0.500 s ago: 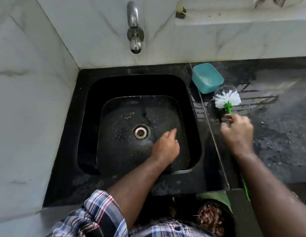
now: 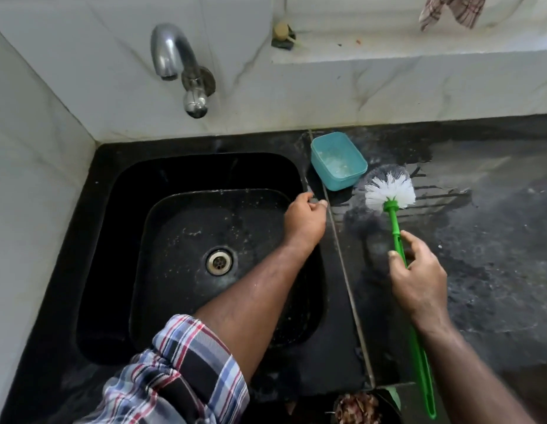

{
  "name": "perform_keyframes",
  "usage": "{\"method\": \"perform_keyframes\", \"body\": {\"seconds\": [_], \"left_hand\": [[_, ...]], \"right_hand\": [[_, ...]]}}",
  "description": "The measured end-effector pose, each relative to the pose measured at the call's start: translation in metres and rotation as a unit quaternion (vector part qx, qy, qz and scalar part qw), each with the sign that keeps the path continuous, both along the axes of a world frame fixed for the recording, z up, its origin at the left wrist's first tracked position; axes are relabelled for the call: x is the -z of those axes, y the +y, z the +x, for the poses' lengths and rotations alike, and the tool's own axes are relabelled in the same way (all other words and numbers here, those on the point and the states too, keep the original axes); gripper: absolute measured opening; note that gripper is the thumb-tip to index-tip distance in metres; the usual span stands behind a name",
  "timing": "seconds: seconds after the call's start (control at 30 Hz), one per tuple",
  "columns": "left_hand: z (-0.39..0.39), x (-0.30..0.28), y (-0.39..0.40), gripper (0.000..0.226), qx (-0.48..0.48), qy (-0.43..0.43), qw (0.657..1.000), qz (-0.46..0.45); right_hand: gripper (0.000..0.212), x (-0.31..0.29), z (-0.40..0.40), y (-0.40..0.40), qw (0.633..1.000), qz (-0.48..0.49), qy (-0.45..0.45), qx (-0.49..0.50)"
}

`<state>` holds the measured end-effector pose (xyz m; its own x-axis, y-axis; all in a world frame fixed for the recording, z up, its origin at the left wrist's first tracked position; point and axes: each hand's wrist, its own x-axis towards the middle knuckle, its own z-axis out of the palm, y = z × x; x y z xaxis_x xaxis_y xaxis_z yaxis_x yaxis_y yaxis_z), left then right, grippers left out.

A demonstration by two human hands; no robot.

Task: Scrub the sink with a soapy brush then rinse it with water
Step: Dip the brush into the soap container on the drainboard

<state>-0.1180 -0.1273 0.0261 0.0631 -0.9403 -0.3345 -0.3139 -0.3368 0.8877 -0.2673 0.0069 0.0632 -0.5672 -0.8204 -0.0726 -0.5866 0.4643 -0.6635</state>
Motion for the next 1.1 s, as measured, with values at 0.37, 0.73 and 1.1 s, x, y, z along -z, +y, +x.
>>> {"method": "perform_keyframes", "body": {"seconds": [0.37, 0.73, 1.1], "left_hand": [[-0.041, -0.017, -0.076, 0.021, -0.076, 0.118, 0.985, 0.105], [-0.028, -0.009, -0.087, 0.004, -0.103, 0.206, 0.970, 0.083], [-0.024, -0.008, -0.111, 0.071, 0.009, 0.029, 0.999, -0.033]], "right_hand": [[0.056, -0.043, -0.022, -0.033, 0.995, -0.041, -0.087, -0.038], [0.044, -0.070, -0.011, -0.080, 0.985, 0.017, 0.058, -0.165], [0.035, -0.080, 0.019, -0.160, 0.901, 0.175, 0.274, -0.287]]}}
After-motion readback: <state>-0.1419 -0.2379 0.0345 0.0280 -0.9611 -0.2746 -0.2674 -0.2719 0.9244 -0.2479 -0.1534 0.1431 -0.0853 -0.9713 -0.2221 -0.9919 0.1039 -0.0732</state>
